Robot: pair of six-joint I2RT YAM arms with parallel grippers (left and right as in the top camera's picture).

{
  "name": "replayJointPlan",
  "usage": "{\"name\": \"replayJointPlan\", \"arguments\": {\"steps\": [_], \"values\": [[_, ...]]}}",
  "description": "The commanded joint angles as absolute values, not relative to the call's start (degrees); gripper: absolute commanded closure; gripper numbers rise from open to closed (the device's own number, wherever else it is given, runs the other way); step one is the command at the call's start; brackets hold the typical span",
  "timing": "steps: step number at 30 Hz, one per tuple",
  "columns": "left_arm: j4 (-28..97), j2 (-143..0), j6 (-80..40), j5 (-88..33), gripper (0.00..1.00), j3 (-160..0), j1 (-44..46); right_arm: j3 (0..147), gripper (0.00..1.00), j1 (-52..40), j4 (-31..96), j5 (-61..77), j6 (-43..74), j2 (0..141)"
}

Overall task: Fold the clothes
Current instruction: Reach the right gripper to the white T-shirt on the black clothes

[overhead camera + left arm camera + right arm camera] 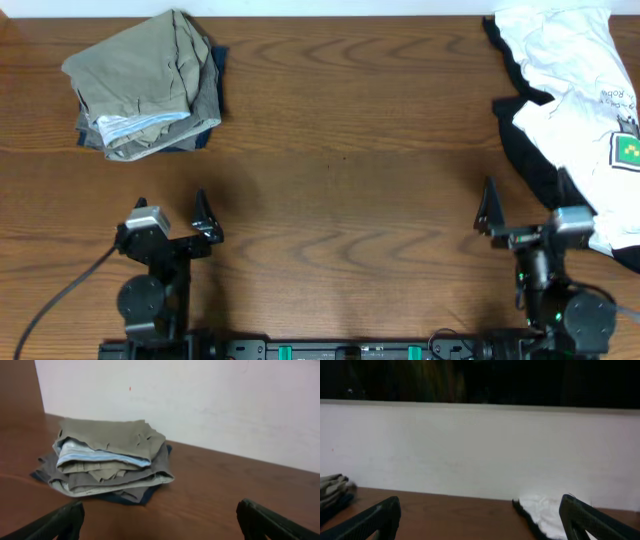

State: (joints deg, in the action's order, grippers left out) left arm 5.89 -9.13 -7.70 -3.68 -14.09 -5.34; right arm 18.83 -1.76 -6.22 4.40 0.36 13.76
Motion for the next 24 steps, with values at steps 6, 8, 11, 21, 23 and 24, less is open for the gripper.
{"name": "replayJointPlan", "arguments": {"steps": [6, 8, 11, 21, 23, 24], "values": [[14.6, -23.7, -7.1, -5.0, 0.02, -31.4, -5.1, 37.1, 0.01, -2.2, 2.1, 4.8, -1.3, 34.5], [16.8, -28.1, -6.5, -7.0, 0.02, -35.1, -5.1, 41.8, 0.01, -2.2, 5.5, 4.8, -1.3, 39.6], [19.5, -35.2, -4.7, -11.6, 0.02, -40.2, -5.1, 49.8, 0.01, -2.2, 11.7, 4.9, -1.3, 47.9], [29.4, -60.2, -4.5, -23.2, 0.02, -54.8, -4.9, 72.1, 0.01, -2.2, 30.4, 9.9, -1.3, 71.5], [31.9, -65.4, -4.5, -23.8, 0.02, -57.8, -4.4, 75.0, 0.01, -2.2, 32.8, 11.0, -1.3, 75.4], [33.0, -67.6, -4.5, -23.8, 0.02, -59.2, -4.2, 75.8, 0.01, -2.2, 33.3, 11.3, -1.3, 76.8]]}}
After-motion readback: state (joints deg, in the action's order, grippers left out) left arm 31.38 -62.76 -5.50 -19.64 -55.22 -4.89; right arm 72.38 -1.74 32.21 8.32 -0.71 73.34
